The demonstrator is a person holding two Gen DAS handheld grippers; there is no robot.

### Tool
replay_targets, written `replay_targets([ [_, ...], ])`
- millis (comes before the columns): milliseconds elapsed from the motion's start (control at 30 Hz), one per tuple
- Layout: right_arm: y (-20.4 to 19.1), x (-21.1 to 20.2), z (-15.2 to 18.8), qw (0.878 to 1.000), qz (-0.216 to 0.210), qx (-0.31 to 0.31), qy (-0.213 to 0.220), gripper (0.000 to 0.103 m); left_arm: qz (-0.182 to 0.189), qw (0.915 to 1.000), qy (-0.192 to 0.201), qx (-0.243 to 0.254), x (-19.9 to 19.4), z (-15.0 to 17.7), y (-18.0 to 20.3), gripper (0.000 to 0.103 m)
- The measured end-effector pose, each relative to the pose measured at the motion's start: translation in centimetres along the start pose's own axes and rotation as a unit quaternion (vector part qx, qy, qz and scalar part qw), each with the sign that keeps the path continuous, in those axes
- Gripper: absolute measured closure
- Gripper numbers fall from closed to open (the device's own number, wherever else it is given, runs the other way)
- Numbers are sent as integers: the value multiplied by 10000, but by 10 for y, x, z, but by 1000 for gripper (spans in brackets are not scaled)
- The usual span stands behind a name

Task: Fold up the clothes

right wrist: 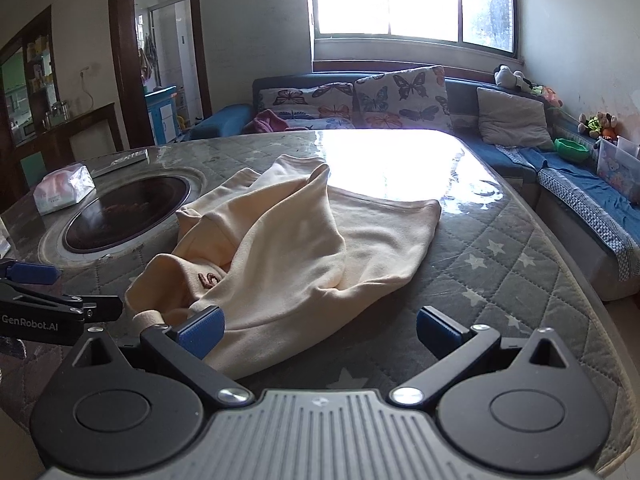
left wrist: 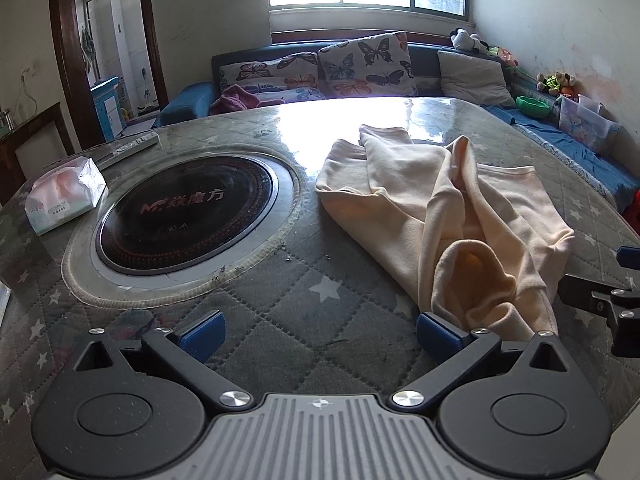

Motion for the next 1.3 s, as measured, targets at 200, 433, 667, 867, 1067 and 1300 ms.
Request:
replay_targets([
  [200,-2,-4,0,10000,4,-15,23,0,-11,10000,-3,69,-4,2,3,0],
  [433,-3,-5,3,10000,53,-37,-9,0,-30,9998,-7,217,-8,6,10,0],
  [667,-3,-9,7,10000,74,-4,-50,0,-15,9995,-67,318,-9,12,14,0],
  [867,-5,-10,7,9999,68,-50,-67,0,12,9993,-64,367,-11,13,17,0],
  [1067,-5,-9,7,9999,56,-46,-84,0,54,9993,-55,378,-11,12,18,0],
  [1300,-3,-7,8,9999,39,-17,-98,0,68,9992,12,396,-12,6,19,0],
])
Point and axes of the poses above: each gripper's, at about its wrist camera, not at the fingertips, and x roughly the way its jaws point, y to its right, z to its underside, the point moved 8 cm from there along x, roughly the way its jaws point, and after that the axes turned 5 degrees about -z, right-handed, at the moved point
